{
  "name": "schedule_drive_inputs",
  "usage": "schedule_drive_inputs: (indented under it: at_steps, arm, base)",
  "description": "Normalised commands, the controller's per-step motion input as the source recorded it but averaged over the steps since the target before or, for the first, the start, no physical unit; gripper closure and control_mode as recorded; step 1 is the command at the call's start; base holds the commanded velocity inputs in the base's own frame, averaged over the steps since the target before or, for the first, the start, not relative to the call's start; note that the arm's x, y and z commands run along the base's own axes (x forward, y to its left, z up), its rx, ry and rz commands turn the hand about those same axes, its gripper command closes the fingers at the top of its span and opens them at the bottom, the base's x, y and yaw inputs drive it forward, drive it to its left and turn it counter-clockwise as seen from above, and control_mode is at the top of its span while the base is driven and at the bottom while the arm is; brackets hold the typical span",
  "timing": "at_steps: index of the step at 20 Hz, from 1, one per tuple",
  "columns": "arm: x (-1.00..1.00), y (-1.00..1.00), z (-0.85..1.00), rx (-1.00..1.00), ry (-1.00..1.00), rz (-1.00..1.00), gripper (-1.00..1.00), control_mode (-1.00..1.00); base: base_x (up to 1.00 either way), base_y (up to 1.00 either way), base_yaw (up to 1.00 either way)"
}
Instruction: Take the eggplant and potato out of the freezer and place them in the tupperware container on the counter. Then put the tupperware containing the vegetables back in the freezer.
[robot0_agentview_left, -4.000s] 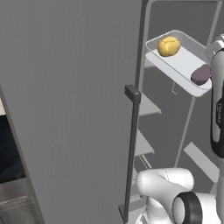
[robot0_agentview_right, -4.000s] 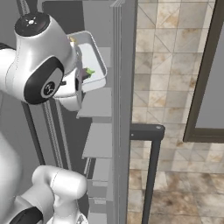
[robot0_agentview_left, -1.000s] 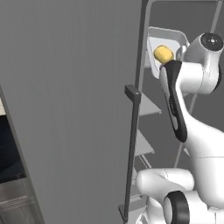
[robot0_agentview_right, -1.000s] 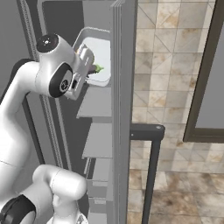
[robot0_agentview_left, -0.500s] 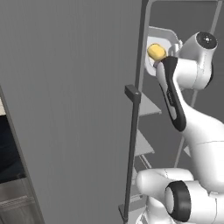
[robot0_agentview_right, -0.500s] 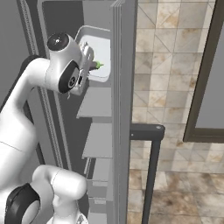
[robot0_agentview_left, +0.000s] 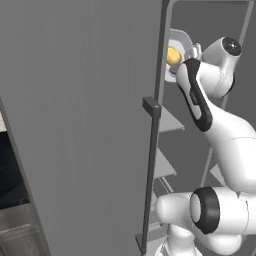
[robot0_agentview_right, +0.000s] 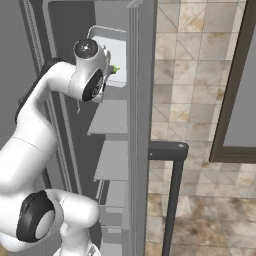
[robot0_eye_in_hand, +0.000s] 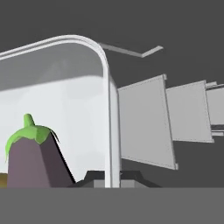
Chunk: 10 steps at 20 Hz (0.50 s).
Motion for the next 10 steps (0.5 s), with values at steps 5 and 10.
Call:
schedule_drive_inputs:
  at_steps: [5,10]
  arm:
    - [0.46,0.01,0.00,0.00,-0.05,0.07,1.00,-1.00]
    - [0.42,0.01,0.00,-0.02,-0.03,0.03,1.00,-1.00]
  base:
    - [0.00,0.00,0.00]
    - [0.00,0.00,0.00]
